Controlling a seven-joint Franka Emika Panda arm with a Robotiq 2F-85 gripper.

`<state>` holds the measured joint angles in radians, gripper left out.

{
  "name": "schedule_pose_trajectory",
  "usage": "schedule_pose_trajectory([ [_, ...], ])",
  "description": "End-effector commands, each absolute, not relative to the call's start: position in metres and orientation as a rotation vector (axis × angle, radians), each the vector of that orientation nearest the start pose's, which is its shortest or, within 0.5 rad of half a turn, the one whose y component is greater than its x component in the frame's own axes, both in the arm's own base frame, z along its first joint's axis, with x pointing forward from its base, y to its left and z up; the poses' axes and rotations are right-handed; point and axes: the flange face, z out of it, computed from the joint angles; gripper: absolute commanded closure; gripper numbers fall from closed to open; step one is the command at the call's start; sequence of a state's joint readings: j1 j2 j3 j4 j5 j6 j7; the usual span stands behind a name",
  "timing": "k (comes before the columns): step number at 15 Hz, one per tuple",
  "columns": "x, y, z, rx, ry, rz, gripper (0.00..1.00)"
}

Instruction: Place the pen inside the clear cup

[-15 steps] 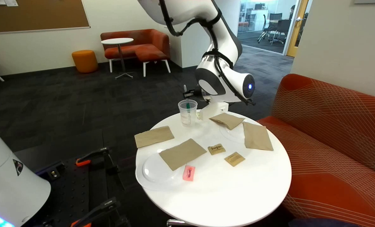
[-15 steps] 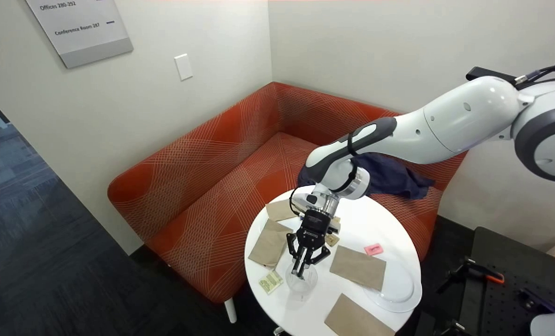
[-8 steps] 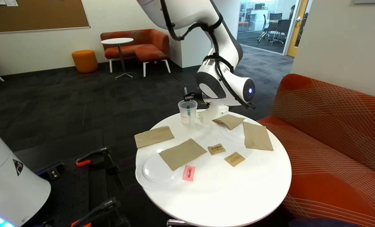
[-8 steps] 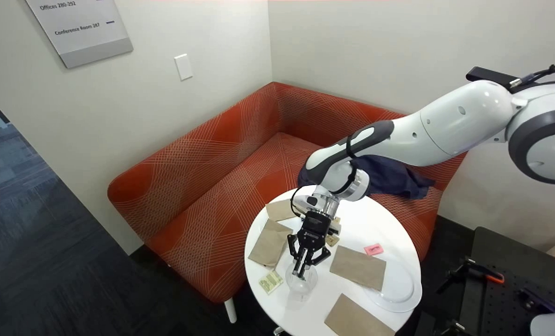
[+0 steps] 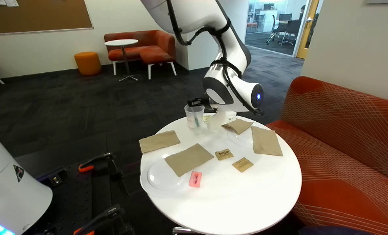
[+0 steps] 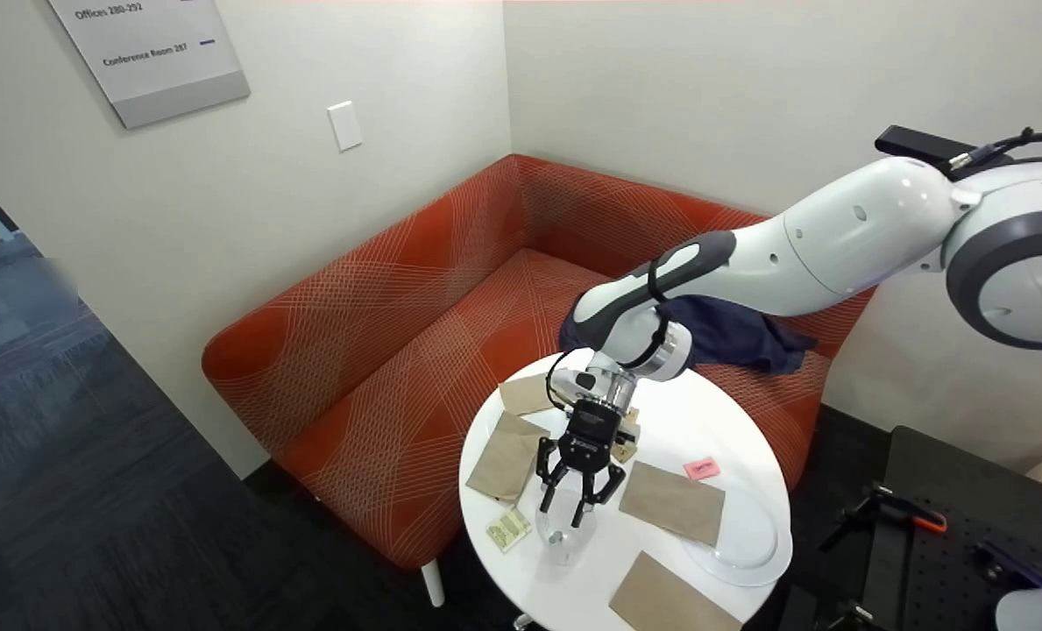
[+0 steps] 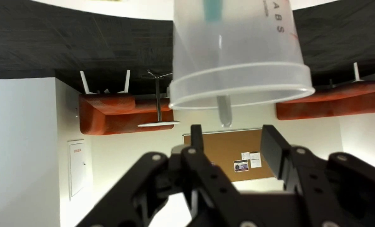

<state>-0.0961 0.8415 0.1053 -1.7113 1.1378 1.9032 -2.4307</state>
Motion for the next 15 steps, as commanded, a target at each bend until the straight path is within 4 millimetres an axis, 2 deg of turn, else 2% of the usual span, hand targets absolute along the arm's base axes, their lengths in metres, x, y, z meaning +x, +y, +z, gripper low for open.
schedule_pose_trajectory([
  [1,0.622,0.068,0.105,-1.460,-1.544,-0.875,0.17],
  [3,0.621,0.068,0.108,-1.456,-1.550,-0.881,0.01],
  [4,0.621,0.068,0.110,-1.454,-1.552,-0.884,0.00],
  [10,0.617,0.069,0.133,-1.435,-1.586,-0.904,0.00],
  [15,0.613,0.073,0.168,-1.420,-1.618,-0.920,0.00],
])
